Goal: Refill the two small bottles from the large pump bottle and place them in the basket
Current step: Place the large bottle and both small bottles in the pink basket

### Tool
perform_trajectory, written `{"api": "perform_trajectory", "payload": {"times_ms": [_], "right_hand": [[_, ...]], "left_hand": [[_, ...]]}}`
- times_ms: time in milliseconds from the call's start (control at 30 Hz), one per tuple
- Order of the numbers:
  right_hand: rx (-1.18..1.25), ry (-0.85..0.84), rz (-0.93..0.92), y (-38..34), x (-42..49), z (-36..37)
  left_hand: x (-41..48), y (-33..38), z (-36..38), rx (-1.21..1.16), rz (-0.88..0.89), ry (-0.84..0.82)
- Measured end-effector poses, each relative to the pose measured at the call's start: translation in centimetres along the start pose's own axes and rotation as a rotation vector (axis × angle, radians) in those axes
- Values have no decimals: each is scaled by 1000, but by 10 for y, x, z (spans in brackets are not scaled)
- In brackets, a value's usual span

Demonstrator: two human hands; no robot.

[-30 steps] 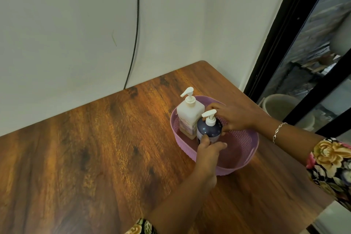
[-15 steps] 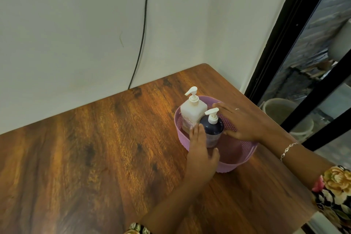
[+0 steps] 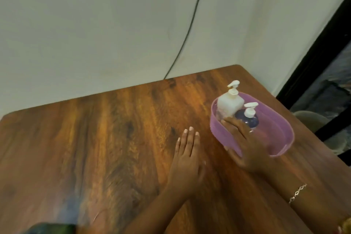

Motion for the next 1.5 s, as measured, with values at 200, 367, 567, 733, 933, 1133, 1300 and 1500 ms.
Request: {"api": "perform_trajectory", "payload": {"times_ms": [200, 367, 567, 733, 933, 1133, 1300, 1500], "right_hand": [[140, -18, -145, -87, 30, 45], [297, -75, -297, -158, 53, 81], [360, -163, -415, -228, 64, 114], [442, -277, -457, -274, 69, 139], [512, -442, -456, -312, 77, 171], [584, -659, -405, -342, 83, 197], [649, -703, -368, -357, 86, 207], [670, -686, -304, -363, 87, 219]], "left_hand": [[-57, -51, -46, 20, -108, 131], [-105, -92, -83, -82, -287, 206], [-174, -129, -110, -160, -425, 447], [-225, -157, -119, -188, -573, 650], [-263, -202, -109, -388, -1063, 771], [-267, -227, -100, -485, -1118, 597], [-265, -229, -94, -551, -1096, 558], [-263, -228, -99, -562, -1040, 608]]}}
Point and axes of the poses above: each hand's wrist, its own x-axis towards the middle knuckle, its own z-axis out of the palm, y = z × x, the point moved 4 cm from there along x, towards the middle knuckle, and after that the axes turned 6 degrees about -z, right-handed, at the moved point
